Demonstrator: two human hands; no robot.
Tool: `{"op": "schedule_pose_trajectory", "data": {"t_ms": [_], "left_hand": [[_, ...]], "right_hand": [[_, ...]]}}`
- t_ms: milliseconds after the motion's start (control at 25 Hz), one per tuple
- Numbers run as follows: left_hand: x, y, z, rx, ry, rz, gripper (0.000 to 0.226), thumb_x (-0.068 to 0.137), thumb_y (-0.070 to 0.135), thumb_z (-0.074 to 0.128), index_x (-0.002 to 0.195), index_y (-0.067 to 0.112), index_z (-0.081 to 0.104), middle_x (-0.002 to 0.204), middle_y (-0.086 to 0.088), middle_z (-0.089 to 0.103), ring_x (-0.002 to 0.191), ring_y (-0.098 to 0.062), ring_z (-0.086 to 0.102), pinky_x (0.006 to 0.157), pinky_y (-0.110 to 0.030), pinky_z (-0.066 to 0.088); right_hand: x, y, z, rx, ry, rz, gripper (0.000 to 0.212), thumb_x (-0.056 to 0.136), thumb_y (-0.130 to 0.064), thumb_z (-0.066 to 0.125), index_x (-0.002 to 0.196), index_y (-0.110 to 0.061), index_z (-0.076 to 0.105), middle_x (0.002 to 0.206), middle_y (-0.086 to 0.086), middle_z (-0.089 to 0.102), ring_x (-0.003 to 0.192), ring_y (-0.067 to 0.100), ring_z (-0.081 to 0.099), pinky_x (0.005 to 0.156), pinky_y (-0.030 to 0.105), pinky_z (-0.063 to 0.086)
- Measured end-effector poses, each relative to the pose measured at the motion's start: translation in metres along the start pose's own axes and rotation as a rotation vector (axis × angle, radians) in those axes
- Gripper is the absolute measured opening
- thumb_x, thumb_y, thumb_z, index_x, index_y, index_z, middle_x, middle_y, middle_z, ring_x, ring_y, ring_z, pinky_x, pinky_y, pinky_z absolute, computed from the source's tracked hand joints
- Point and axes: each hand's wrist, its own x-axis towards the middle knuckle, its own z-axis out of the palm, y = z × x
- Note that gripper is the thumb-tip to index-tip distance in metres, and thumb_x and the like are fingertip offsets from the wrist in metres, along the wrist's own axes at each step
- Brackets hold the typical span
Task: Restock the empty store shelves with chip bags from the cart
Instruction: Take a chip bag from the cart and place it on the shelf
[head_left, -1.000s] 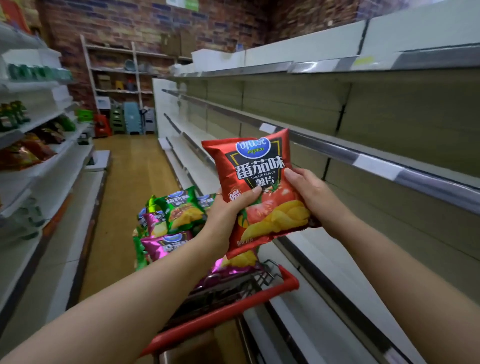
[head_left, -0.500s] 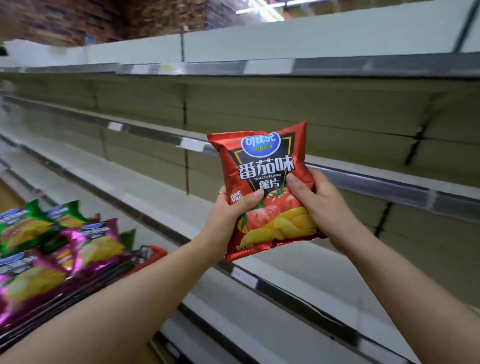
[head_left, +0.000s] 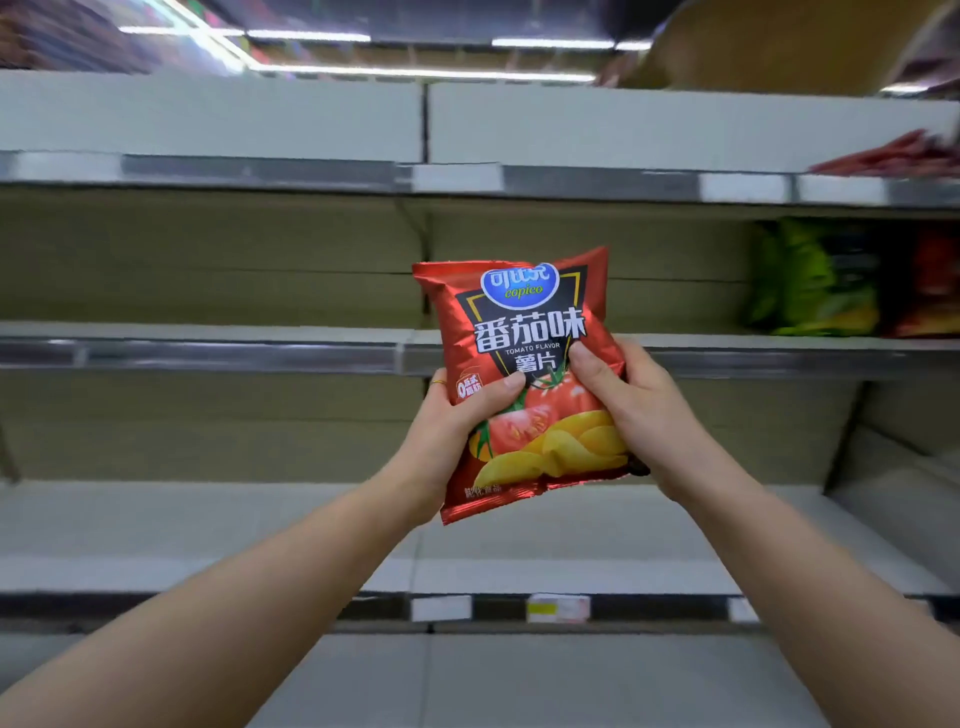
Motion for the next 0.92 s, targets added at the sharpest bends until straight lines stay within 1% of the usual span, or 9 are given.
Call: {"op": "schedule_pose_trajectory", "data": {"t_ms": [120, 280, 360, 480, 560, 640, 720, 840, 920], "left_hand": [[0.02, -0.02, 0.065, 0.035, -0.149, -0.09, 0.067, 0.066, 0.029, 0.075, 0.126, 0.01, 0.05, 0.108, -0.012, 0.071, 0.093, -0.031, 0.07, 0.078, -0.041, 0.057], [0.043, -0.046, 0.158, 0.052, -0.318, -0.171, 0.072, 0.064, 0.038, 0.082, 0.123, 0.01, 0.052, 0.105, -0.011, 0.072, 0.092, -0.03, 0.07, 0.084, -0.045, 0.056], [0.056, -0.057, 0.2, 0.012, -0.374, -0.182, 0.076, 0.064, 0.039, 0.082, 0.126, 0.008, 0.05, 0.109, -0.013, 0.07, 0.093, -0.03, 0.07, 0.083, -0.045, 0.056], [0.081, -0.069, 0.251, 0.008, -0.46, -0.22, 0.073, 0.068, 0.037, 0.08, 0.126, 0.005, 0.049, 0.106, -0.014, 0.071, 0.084, -0.026, 0.072, 0.068, -0.035, 0.058], [0.102, -0.076, 0.281, 0.031, -0.529, -0.264, 0.047, 0.079, 0.033, 0.072, 0.114, 0.005, 0.058, 0.094, -0.013, 0.073, 0.071, -0.022, 0.072, 0.059, -0.031, 0.058], [0.126, -0.08, 0.308, 0.085, -0.553, -0.285, 0.033, 0.084, 0.033, 0.067, 0.105, 0.007, 0.064, 0.085, -0.01, 0.074, 0.064, -0.02, 0.071, 0.06, -0.03, 0.059], [0.157, -0.085, 0.334, 0.154, -0.525, -0.279, 0.036, 0.083, 0.035, 0.068, 0.104, 0.006, 0.067, 0.083, -0.008, 0.074, 0.063, -0.018, 0.07, 0.062, -0.029, 0.059], [0.202, -0.095, 0.372, 0.227, -0.486, -0.269, 0.048, 0.08, 0.039, 0.071, 0.11, 0.002, 0.065, 0.088, -0.011, 0.073, 0.065, -0.021, 0.069, 0.063, -0.03, 0.059], [0.227, -0.103, 0.395, 0.243, -0.482, -0.26, 0.05, 0.079, 0.04, 0.072, 0.111, 0.001, 0.064, 0.083, -0.01, 0.073, 0.059, -0.019, 0.068, 0.057, -0.028, 0.058]], "right_hand": [[-0.015, 0.006, -0.069, -0.01, 0.164, 0.058, 0.042, 0.083, -0.042, 0.062, 0.116, -0.017, 0.057, 0.104, -0.001, 0.07, 0.092, 0.015, 0.068, 0.088, 0.04, 0.054], [-0.034, 0.008, -0.162, -0.009, 0.397, 0.096, 0.037, 0.086, -0.039, 0.06, 0.11, -0.011, 0.06, 0.103, 0.005, 0.07, 0.092, 0.02, 0.068, 0.086, 0.038, 0.054], [-0.036, 0.008, -0.204, 0.002, 0.47, 0.114, 0.038, 0.087, -0.039, 0.06, 0.11, -0.008, 0.062, 0.1, 0.009, 0.072, 0.088, 0.023, 0.069, 0.082, 0.037, 0.055], [-0.027, 0.01, -0.26, -0.016, 0.518, 0.147, 0.035, 0.088, -0.039, 0.058, 0.1, -0.007, 0.067, 0.085, 0.006, 0.074, 0.073, 0.019, 0.07, 0.071, 0.03, 0.055], [-0.012, 0.014, -0.295, -0.049, 0.527, 0.198, 0.035, 0.089, -0.04, 0.056, 0.091, -0.008, 0.069, 0.074, 0.004, 0.074, 0.064, 0.016, 0.069, 0.066, 0.027, 0.055], [0.009, 0.02, -0.328, -0.047, 0.538, 0.272, 0.035, 0.087, -0.043, 0.058, 0.085, -0.009, 0.068, 0.07, 0.005, 0.073, 0.061, 0.018, 0.069, 0.064, 0.027, 0.056], [0.033, 0.026, -0.36, -0.03, 0.549, 0.331, 0.039, 0.083, -0.046, 0.062, 0.09, -0.008, 0.069, 0.077, 0.01, 0.073, 0.067, 0.023, 0.069, 0.07, 0.033, 0.056], [0.069, 0.038, -0.403, -0.027, 0.559, 0.339, 0.044, 0.08, -0.048, 0.065, 0.099, -0.008, 0.068, 0.088, 0.014, 0.073, 0.075, 0.028, 0.069, 0.075, 0.038, 0.056], [0.088, 0.046, -0.43, -0.03, 0.574, 0.33, 0.043, 0.081, -0.048, 0.064, 0.099, -0.009, 0.068, 0.085, 0.012, 0.073, 0.073, 0.027, 0.069, 0.075, 0.038, 0.056]]}}
